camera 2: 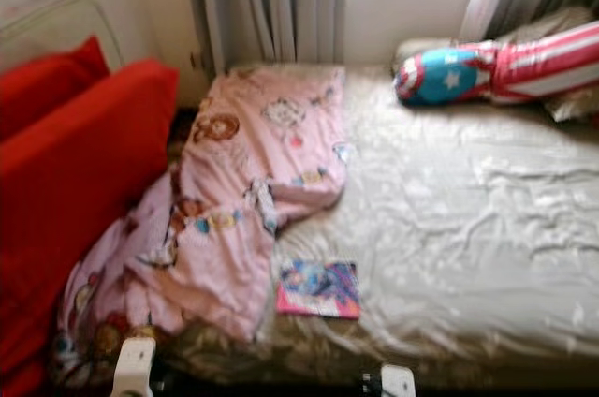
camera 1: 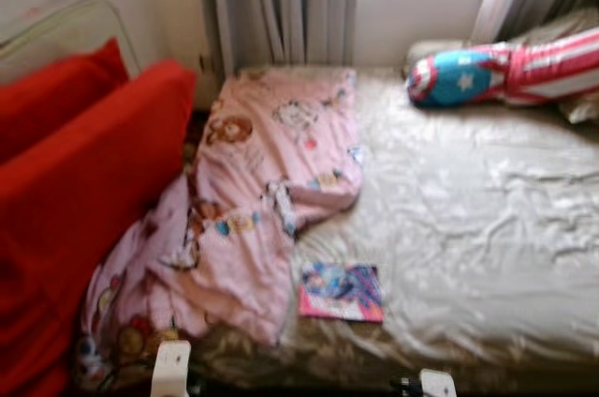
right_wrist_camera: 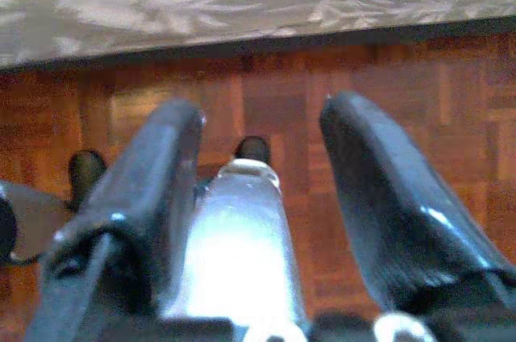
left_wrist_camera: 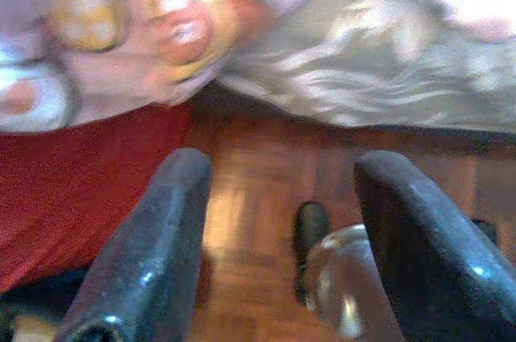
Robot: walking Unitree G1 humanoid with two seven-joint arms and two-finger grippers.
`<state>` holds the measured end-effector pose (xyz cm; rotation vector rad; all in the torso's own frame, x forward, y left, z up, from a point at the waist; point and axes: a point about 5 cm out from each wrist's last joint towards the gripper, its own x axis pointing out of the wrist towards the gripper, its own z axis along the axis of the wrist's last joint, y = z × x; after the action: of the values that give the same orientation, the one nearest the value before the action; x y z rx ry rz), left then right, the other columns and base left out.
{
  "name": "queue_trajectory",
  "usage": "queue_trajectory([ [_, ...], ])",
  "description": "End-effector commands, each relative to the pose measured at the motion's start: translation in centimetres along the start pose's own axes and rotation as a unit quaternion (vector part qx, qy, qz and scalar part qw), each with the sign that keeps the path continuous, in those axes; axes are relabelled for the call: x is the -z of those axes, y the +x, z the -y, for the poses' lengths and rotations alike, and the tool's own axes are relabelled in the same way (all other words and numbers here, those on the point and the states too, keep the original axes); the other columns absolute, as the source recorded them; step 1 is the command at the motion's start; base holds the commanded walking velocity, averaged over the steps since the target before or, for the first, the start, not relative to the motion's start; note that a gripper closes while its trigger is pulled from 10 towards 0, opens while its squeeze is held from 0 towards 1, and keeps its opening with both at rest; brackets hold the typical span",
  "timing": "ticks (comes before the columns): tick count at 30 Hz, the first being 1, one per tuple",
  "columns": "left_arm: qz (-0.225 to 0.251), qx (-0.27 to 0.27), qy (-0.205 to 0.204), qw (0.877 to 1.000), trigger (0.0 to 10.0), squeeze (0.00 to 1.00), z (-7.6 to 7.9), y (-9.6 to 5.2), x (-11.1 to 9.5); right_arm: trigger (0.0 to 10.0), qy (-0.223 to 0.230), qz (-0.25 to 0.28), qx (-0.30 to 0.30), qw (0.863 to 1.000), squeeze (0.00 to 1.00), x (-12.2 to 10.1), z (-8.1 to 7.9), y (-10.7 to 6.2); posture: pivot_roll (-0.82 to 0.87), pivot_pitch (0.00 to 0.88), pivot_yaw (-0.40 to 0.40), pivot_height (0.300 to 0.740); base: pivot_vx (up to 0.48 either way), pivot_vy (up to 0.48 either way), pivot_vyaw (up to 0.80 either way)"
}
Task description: Clean up the room
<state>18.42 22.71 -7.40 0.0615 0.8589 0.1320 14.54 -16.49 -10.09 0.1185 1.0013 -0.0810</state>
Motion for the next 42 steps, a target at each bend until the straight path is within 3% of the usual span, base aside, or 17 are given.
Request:
queue_trajectory([
  [1,0.000,0.010,0.005,1.000,10.0,0.00,0.6,0.1,-0.2,10.0,0.004,0.004,0.013,1.000,0.00,0.0,1.6,-0.2,0.05,0.000,-0.002,0.740,0.000,0.000,0.00],
  [6,-0.002,0.016,0.022,1.000,10.0,0.00,0.7,0.1,-0.1,10.0,0.006,0.006,0.033,0.999,0.00,-0.2,5.4,-0.8,0.05,0.000,-0.004,0.740,0.000,0.000,0.00],
  [13,-0.001,0.017,0.021,1.000,10.0,0.00,0.9,0.1,0.0,10.0,0.005,0.006,0.035,0.999,0.00,-0.3,6.3,-1.0,0.05,0.000,-0.002,0.740,0.000,-0.411,0.00],
  [20,0.003,0.013,0.016,1.000,10.0,0.00,0.8,0.1,-0.1,10.0,-0.001,0.006,0.022,1.000,0.00,-0.8,4.1,-0.4,0.04,0.000,0.002,0.740,0.000,-0.206,0.00],
  [28,0.008,0.016,0.015,1.000,10.0,0.00,1.0,0.1,-0.2,10.0,-0.012,0.006,0.001,1.000,0.00,-1.3,-0.3,0.3,0.04,0.000,0.000,0.740,0.000,0.000,0.00],
  [34,0.007,0.017,0.015,1.000,10.0,0.00,1.1,0.1,-0.1,10.0,-0.018,0.009,-0.001,1.000,0.00,-1.6,-0.7,0.4,0.04,0.000,-0.004,0.740,0.000,0.000,0.00],
  [42,0.011,0.020,0.012,1.000,10.0,0.00,1.3,0.1,-0.3,10.0,-0.028,0.015,0.003,0.999,0.00,-2.0,0.0,0.4,0.04,0.000,-0.009,0.740,0.105,0.000,0.00],
])
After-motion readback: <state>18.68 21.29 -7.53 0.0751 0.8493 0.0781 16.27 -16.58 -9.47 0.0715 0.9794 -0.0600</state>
